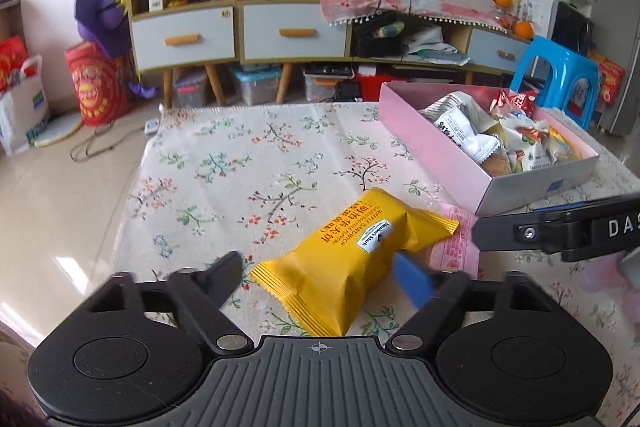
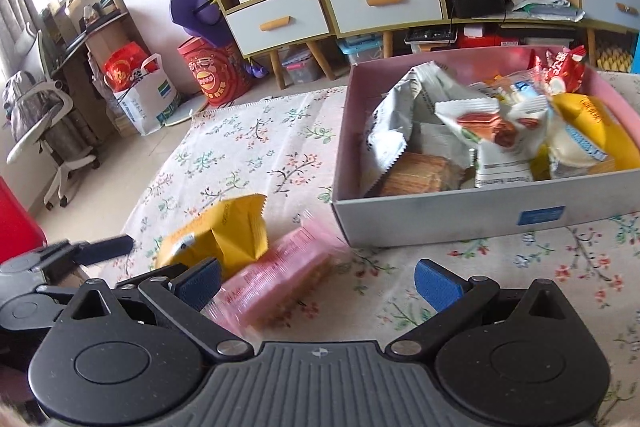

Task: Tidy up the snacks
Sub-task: 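Grasp the yellow wafer sandwich with the left tool while the right tool grasps the pink packet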

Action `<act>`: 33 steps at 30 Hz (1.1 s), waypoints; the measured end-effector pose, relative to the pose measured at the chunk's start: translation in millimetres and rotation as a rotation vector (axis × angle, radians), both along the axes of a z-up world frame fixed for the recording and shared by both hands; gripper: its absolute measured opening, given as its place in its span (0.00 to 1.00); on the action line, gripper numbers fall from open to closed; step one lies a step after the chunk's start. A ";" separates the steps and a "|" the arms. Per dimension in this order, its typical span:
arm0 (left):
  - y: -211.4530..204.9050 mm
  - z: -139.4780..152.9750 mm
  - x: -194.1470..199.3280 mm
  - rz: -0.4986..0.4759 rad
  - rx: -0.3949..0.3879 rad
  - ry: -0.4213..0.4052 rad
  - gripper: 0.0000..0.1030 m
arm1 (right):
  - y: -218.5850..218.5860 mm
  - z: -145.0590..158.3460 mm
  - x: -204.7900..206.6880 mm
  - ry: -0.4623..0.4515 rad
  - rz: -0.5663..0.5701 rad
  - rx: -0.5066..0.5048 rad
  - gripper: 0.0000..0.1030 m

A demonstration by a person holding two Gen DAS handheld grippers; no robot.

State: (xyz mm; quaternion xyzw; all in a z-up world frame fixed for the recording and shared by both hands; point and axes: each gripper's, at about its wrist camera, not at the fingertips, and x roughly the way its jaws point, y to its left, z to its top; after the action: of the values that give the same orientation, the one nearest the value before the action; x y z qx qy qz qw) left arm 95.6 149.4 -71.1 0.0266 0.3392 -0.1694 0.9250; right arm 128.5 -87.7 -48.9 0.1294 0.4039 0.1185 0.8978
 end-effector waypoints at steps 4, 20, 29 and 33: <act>5.3 -6.0 0.3 0.023 -0.042 0.050 0.36 | 3.4 -1.4 1.2 0.000 0.006 -0.004 0.90; 16.2 -1.2 -16.2 0.090 -0.056 0.116 0.22 | 31.9 -12.0 9.6 0.035 0.023 -0.080 0.69; 9.2 7.3 -25.9 -0.021 -0.053 0.120 0.43 | 24.1 -1.1 2.3 0.036 0.105 -0.059 0.34; 3.1 11.8 -27.1 -0.032 0.013 0.071 0.67 | 19.3 1.9 -1.1 0.064 0.127 -0.069 0.30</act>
State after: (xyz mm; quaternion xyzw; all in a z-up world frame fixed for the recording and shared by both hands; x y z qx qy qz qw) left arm 68.5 152.6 -59.3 0.0321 0.3722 -0.1826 0.9094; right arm 127.4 -68.4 -47.1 0.0761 0.4438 0.1570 0.8790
